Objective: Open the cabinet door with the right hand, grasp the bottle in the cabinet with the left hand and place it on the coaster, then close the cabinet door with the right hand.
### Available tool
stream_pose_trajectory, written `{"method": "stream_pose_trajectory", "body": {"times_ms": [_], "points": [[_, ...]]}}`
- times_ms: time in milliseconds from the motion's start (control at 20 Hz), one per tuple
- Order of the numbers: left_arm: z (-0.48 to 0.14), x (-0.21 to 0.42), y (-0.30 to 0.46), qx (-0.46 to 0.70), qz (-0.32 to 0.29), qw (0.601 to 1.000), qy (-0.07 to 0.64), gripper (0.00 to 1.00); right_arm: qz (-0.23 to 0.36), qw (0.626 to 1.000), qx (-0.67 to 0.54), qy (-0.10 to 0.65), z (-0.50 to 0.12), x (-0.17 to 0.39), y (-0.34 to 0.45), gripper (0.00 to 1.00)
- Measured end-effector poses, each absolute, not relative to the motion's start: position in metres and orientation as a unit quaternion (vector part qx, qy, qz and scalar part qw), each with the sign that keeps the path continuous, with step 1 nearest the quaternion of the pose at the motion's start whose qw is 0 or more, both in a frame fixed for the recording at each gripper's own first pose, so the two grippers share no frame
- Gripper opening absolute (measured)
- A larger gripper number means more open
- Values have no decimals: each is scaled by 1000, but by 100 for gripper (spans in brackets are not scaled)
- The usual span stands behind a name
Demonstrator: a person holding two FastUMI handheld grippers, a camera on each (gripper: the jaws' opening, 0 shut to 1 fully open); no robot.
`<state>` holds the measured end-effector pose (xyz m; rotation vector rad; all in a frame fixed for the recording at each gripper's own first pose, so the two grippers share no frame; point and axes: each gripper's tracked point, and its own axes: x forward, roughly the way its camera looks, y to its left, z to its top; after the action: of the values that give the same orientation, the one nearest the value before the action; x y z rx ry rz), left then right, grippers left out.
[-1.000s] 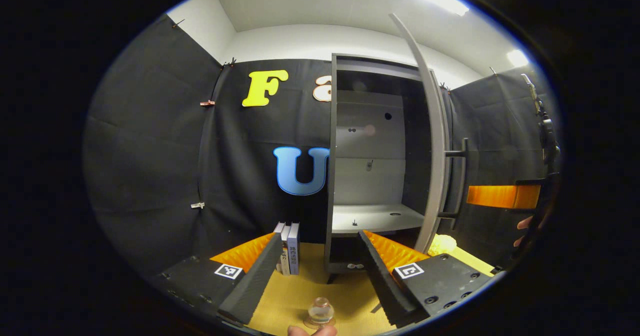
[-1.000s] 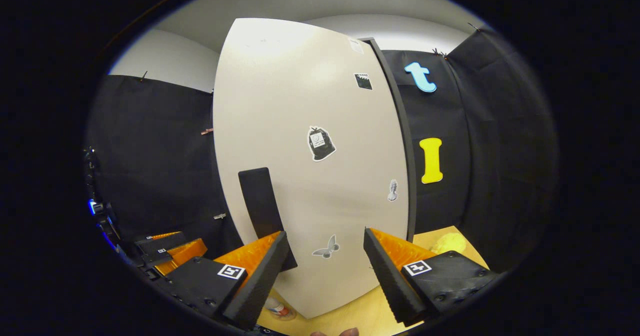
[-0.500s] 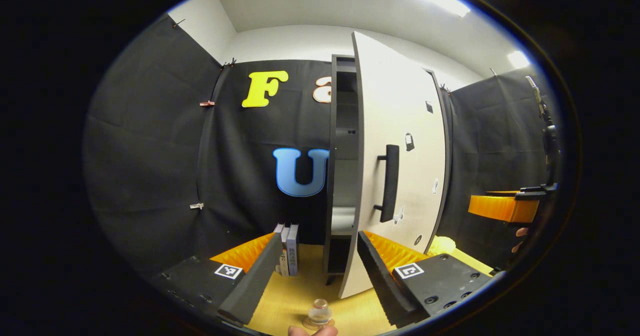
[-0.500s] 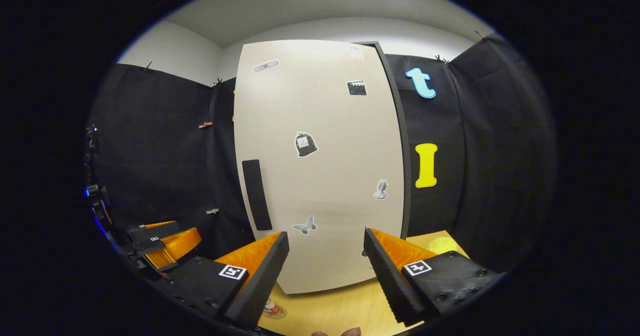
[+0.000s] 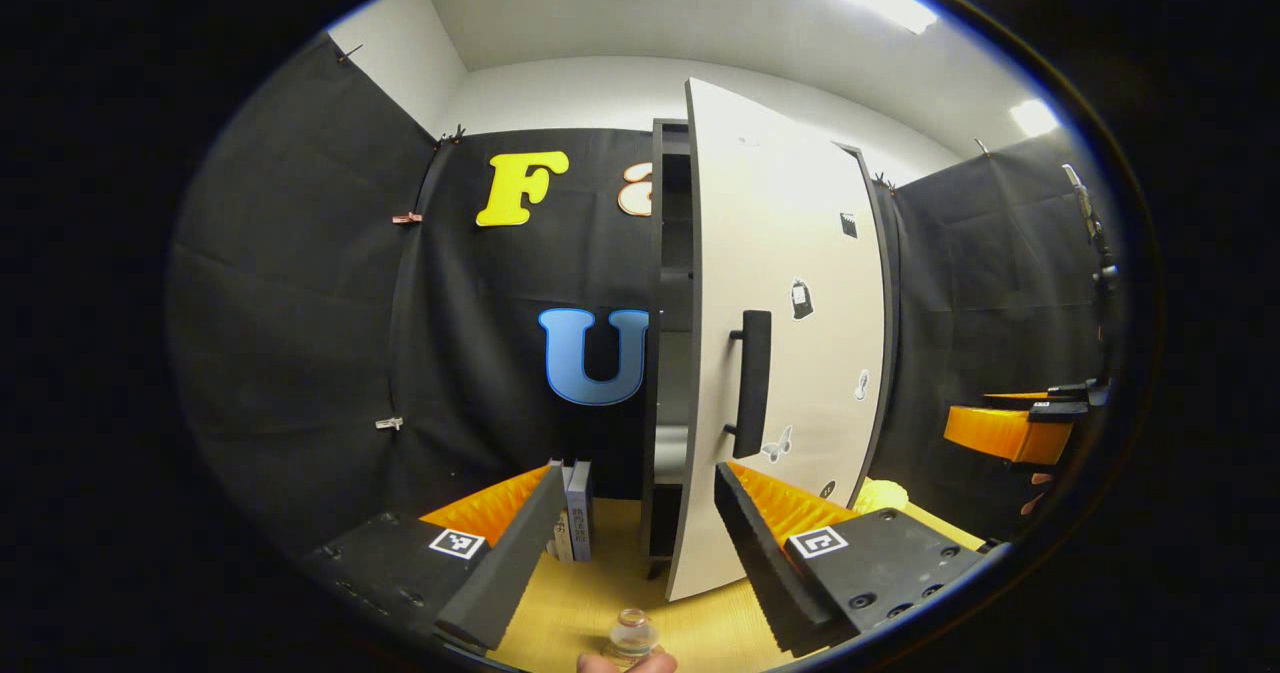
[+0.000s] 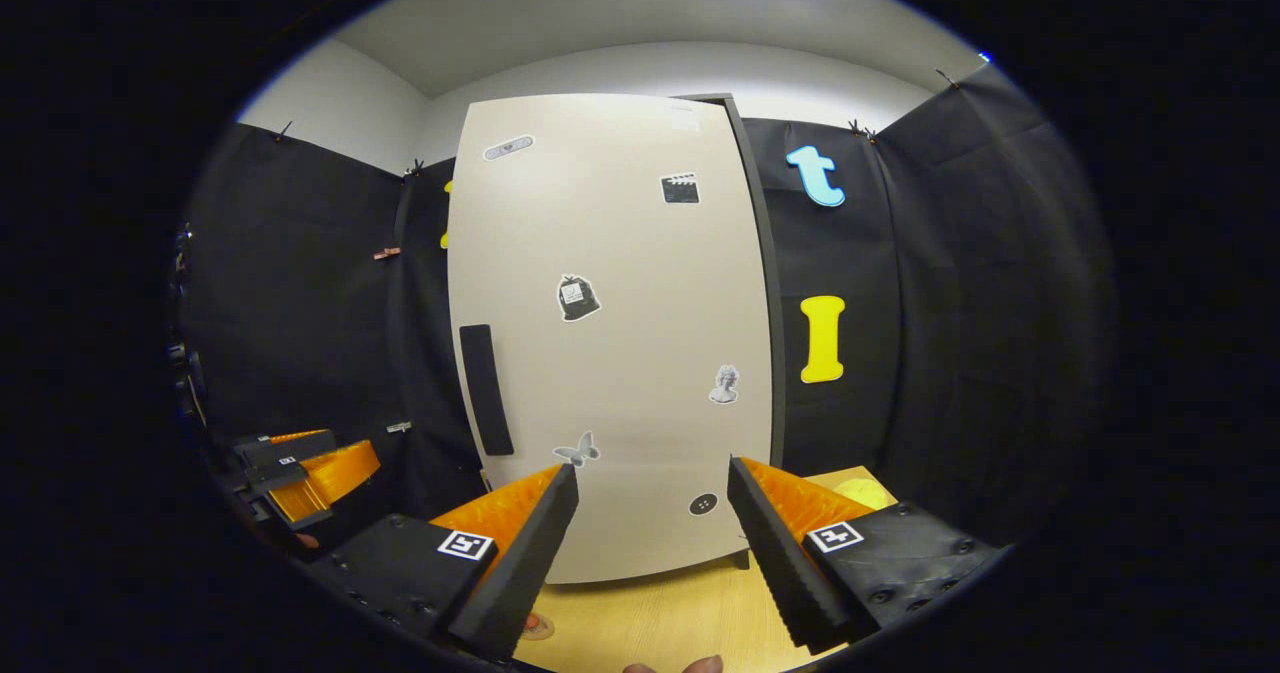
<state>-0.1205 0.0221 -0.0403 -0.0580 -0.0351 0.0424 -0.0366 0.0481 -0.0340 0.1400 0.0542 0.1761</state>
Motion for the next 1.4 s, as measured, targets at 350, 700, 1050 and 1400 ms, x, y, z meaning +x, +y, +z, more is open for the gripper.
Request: {"method": "stream_pose_trajectory", "body": {"times_ms": [350, 700, 1050, 1400], "points": [[-37, -117, 13, -24, 21, 999, -17, 94, 45, 998, 25, 23, -40, -39, 27, 98], [-43, -114, 7, -16, 25, 1000, -6, 94, 37, 999, 11, 23, -44, -40, 16, 96], [-39, -114, 1, -12, 21, 1000, -10, 95, 39, 999, 12, 20, -44, -41, 11, 97], [-40, -115, -5, -7, 12, 1000, -12, 95, 37, 999, 12, 18, -46, -45, 8, 96]]}}
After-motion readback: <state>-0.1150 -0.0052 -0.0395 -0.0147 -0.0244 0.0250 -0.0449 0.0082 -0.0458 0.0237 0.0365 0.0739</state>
